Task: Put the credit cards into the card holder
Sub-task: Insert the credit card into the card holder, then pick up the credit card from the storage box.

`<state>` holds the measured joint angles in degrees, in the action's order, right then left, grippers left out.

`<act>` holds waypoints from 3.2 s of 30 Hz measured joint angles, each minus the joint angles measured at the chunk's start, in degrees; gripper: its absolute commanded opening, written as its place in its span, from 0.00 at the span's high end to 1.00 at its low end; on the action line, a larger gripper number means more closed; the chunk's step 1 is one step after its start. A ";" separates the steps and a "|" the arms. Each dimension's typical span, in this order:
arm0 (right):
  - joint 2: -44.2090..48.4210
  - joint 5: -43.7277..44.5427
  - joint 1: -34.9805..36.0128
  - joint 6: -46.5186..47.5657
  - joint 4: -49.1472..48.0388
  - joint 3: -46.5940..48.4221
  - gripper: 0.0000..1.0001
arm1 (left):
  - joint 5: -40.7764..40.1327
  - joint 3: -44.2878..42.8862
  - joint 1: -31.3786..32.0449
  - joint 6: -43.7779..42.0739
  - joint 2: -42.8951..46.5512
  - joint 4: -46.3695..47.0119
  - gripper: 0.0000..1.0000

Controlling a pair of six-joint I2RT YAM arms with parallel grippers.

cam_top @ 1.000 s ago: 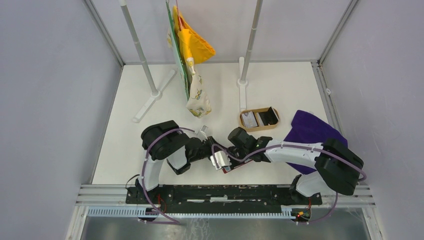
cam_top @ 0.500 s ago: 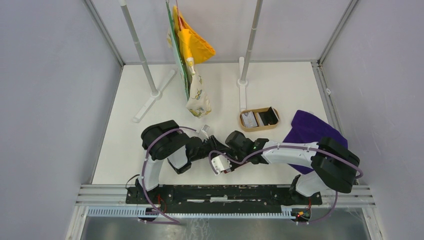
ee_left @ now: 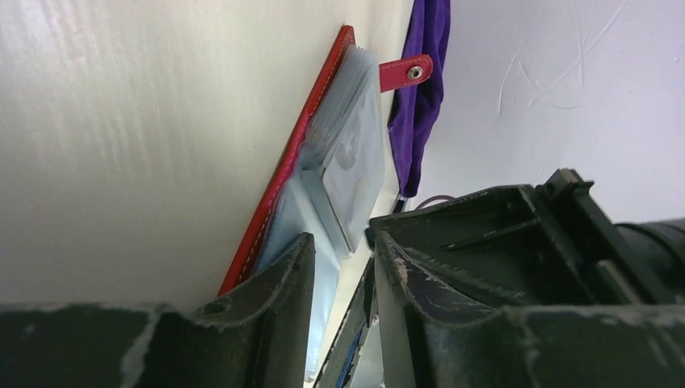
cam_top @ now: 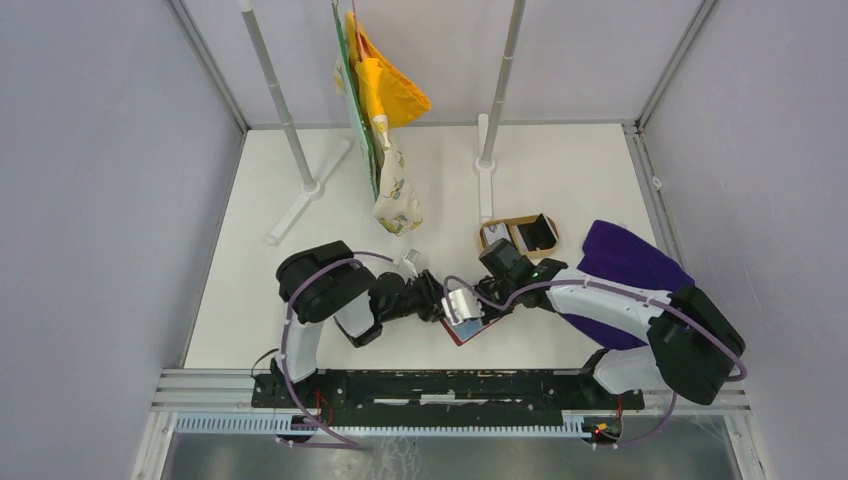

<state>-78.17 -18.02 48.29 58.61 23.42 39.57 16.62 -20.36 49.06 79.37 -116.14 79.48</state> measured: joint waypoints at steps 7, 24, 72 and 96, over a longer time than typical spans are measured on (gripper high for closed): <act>7.87 -15.17 -14.95 -0.33 3.23 0.22 0.79 | -0.04 0.74 0.15 -3.48 8.28 -6.95 0.61; 21.88 -26.34 -35.08 9.62 1.60 -12.94 0.43 | -12.11 -0.13 5.20 -32.22 55.80 -49.11 0.49; 9.79 -28.65 -40.81 -5.53 -4.33 6.64 0.35 | -23.71 9.16 5.33 -38.40 78.01 -69.11 0.18; -15.15 -23.78 -43.95 -58.60 -22.82 9.16 0.39 | -29.31 6.80 5.33 -43.01 66.66 -61.99 0.17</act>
<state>-93.32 -41.80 4.34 0.01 0.60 48.73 -12.69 -13.56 54.39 36.36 -49.47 17.50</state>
